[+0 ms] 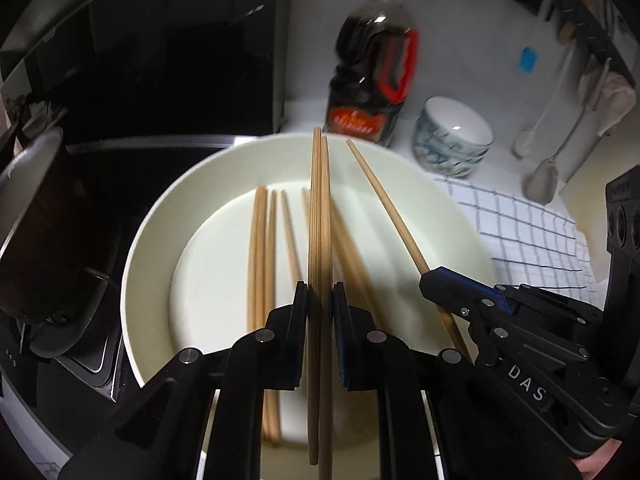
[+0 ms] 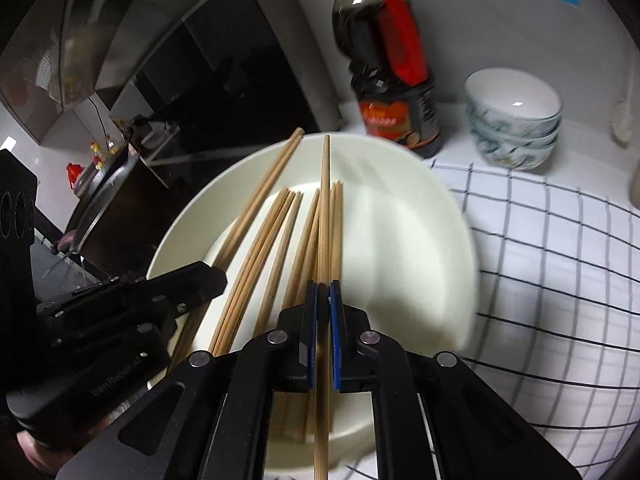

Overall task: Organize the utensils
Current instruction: 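Open the left gripper over the dish while the right releases its chopstick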

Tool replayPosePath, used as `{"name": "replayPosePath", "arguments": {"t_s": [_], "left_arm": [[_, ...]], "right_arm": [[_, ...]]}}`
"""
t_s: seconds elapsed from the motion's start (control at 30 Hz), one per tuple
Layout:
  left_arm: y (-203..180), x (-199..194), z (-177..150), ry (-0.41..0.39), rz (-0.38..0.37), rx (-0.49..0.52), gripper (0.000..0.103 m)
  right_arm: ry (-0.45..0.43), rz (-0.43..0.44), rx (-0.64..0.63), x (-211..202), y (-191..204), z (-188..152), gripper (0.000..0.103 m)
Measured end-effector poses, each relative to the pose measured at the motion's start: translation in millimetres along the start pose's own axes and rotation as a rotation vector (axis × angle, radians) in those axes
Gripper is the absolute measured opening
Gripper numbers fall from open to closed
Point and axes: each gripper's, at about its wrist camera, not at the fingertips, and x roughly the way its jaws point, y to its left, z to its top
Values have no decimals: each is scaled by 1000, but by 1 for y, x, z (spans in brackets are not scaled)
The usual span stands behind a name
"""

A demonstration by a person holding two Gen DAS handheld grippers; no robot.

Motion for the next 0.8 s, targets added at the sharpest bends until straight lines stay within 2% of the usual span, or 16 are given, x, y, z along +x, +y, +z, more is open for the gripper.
{"name": "replayPosePath", "arguments": {"t_s": [0.17, 0.23, 0.3, 0.37, 0.5, 0.57, 0.8], "left_arm": [[12, 13, -2, 36, 22, -21, 16], [18, 11, -1, 31, 35, -41, 25], [21, 6, -3, 22, 62, -57, 48], [25, 1, -3, 11, 91, -69, 66], [30, -13, -3, -4, 148, -78, 82], [32, -19, -2, -3, 163, -85, 84], [32, -43, -5, -14, 201, -95, 92]], "right_arm": [[33, -28, -26, 11, 9, 2, 6], [34, -51, -27, 9, 8, 3, 7], [34, -64, -20, 6, 6, 3, 11], [33, -79, -16, 0, 5, 4, 27], [27, -106, -33, -13, 8, 1, 30], [22, -112, -37, -20, 9, 0, 39], [-8, -142, -52, -45, 19, -8, 44]]}}
